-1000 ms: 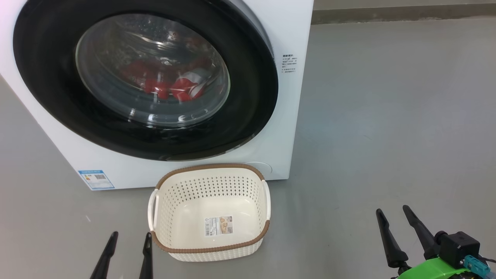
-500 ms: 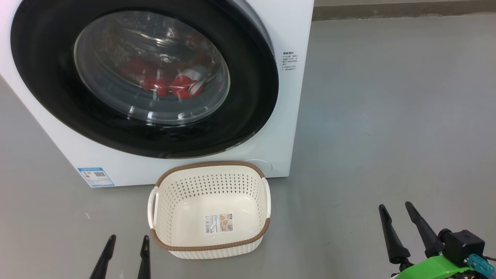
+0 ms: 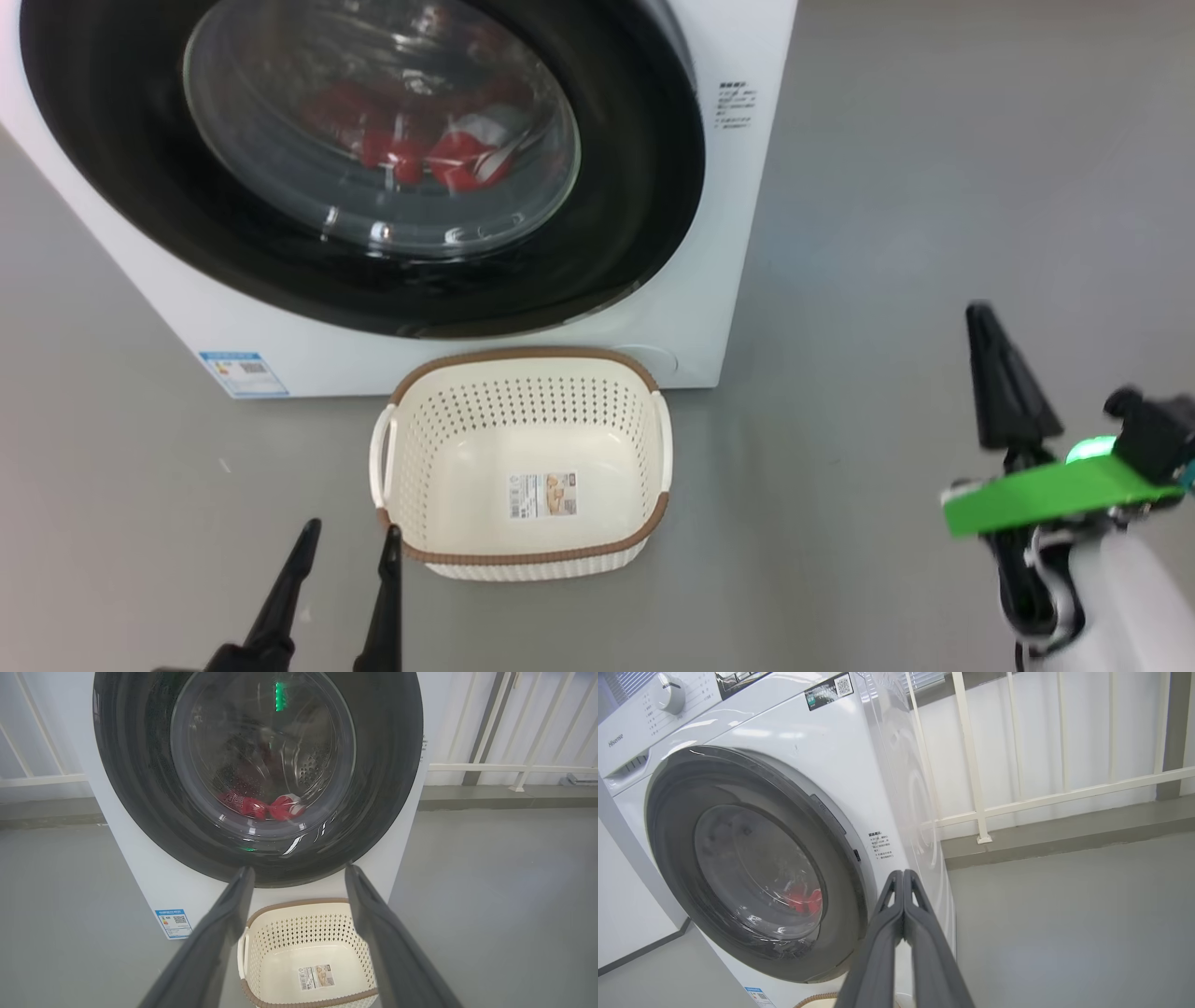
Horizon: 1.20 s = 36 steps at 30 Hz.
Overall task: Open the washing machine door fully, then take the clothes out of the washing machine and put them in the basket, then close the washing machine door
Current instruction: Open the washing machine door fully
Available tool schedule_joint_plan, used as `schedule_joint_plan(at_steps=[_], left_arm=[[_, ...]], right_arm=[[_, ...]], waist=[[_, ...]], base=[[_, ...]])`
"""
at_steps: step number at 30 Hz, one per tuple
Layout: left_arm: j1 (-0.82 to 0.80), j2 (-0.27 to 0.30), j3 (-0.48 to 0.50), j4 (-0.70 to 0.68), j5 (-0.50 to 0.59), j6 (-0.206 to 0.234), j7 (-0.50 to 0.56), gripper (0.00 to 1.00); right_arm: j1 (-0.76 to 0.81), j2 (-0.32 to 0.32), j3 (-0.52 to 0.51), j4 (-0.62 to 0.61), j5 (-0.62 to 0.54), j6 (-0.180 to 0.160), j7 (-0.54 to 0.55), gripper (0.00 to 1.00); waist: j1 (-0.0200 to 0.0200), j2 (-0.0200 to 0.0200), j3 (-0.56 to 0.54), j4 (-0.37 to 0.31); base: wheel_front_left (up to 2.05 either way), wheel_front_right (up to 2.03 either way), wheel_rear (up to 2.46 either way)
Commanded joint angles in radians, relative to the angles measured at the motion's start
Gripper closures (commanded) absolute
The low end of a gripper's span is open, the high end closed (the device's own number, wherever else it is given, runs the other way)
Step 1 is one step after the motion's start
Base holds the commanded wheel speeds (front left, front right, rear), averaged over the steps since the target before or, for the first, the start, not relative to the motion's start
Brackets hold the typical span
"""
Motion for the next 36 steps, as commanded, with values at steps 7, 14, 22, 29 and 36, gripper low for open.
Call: schedule_joint_plan(at_steps=[7,14,22,29,36], left_arm=[[-0.095,0.003,-0.015,-0.019,-0.021,-0.003,-0.012,0.00],[-0.147,0.003,-0.060,-0.004,-0.037,-0.001,-0.012,0.00],[-0.178,0.003,-0.088,0.005,-0.052,0.005,-0.012,0.00],[-0.204,0.003,-0.112,0.012,-0.064,0.006,-0.012,0.00],[-0.231,0.003,-0.143,0.022,-0.077,0.007,-0.012,0.00]], right_arm=[[-0.209,-0.016,0.008,0.022,0.052,0.000,-0.011,1.00],[-0.386,-0.095,0.091,0.111,0.229,0.000,-0.011,1.00],[-0.527,-0.177,0.204,0.167,0.450,0.000,-0.010,1.00],[-0.652,-0.261,0.292,0.185,0.719,0.000,0.095,1.00],[-0.754,-0.334,0.329,0.192,0.910,0.000,0.242,1.00]], waist=[[0.0000,-0.0001,0.083,0.069],[0.0000,-0.0001,0.137,0.125],[0.0000,-0.0001,0.172,0.160],[0.0000,-0.0001,0.210,0.190],[0.0000,-0.0001,0.252,0.227]], base=[[0.00,0.00,0.00],[0.00,0.00,0.00],[0.00,0.00,0.00],[0.00,0.00,0.00],[0.00,0.00,0.00]])
